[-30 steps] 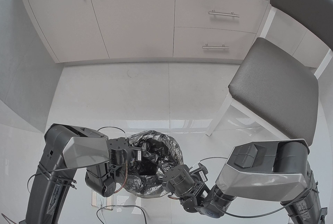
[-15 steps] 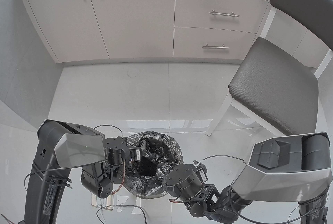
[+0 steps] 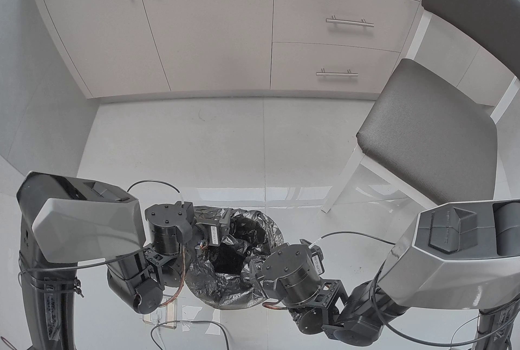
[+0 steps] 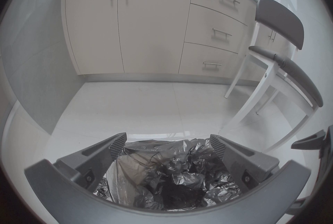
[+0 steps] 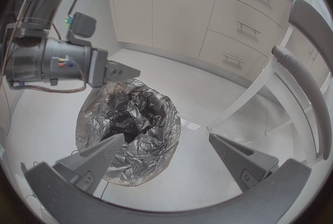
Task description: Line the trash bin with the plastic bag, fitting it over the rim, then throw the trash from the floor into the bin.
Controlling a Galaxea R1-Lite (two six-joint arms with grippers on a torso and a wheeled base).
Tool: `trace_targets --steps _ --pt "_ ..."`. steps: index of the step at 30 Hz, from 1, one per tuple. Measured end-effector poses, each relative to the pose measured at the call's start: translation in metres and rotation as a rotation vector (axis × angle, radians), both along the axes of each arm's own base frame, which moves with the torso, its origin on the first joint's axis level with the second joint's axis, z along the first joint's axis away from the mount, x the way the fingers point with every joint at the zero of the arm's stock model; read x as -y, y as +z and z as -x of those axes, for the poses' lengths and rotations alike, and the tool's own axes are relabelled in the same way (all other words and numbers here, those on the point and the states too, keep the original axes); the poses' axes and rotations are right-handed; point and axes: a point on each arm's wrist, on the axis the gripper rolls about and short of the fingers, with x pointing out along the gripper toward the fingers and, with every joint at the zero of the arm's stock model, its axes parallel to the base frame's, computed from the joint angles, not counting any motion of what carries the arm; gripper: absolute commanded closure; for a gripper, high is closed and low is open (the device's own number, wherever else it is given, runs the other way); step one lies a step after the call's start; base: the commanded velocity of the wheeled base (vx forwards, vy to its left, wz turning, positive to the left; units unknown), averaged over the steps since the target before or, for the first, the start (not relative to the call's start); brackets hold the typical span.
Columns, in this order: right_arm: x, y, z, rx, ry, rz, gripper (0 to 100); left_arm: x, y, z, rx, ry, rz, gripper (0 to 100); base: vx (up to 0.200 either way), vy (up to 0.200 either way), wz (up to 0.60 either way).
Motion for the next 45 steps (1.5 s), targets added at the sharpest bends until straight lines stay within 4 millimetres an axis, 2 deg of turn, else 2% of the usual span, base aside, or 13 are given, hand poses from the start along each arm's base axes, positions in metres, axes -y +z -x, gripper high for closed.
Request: trace_targets --steps 4,9,15,20,25,32,45 --pt "0.000 0.001 0.000 0.002 -0.002 -0.005 0 -0.006 0.007 0.007 -0.002 0.004 -0.001 0 0.000 0.000 0.00" --pt "0.000 0.002 0.000 0.002 -0.004 -0.010 0 -0.014 0.006 0.011 -0.027 0.027 0.017 0 0.000 0.000 0.00" --pt "0.000 0.001 0.000 0.001 -0.006 -0.007 0 -0.021 -0.005 0.010 -0.080 0.030 0.060 0 0.000 0.000 0.00" --pt "0.001 -0.002 0.000 -0.004 -0.008 -0.002 0 -0.037 -0.021 0.003 -0.137 0.026 0.069 0 0.000 0.000 0.00" --pt "0.000 -0.006 0.000 -0.009 -0.008 0.005 0 -0.046 -0.027 -0.002 -0.185 -0.025 0.163 0 0.000 0.000 0.00" --pt "0.000 -0.011 -0.001 -0.016 -0.008 0.016 0 -0.048 -0.010 -0.001 -0.230 -0.149 0.367 0 0.000 0.000 0.00" --pt "-0.002 -0.013 -0.001 -0.005 -0.004 -0.001 0 -0.059 0.006 -0.006 -0.170 -0.139 0.380 0 0.000 0.000 0.00"
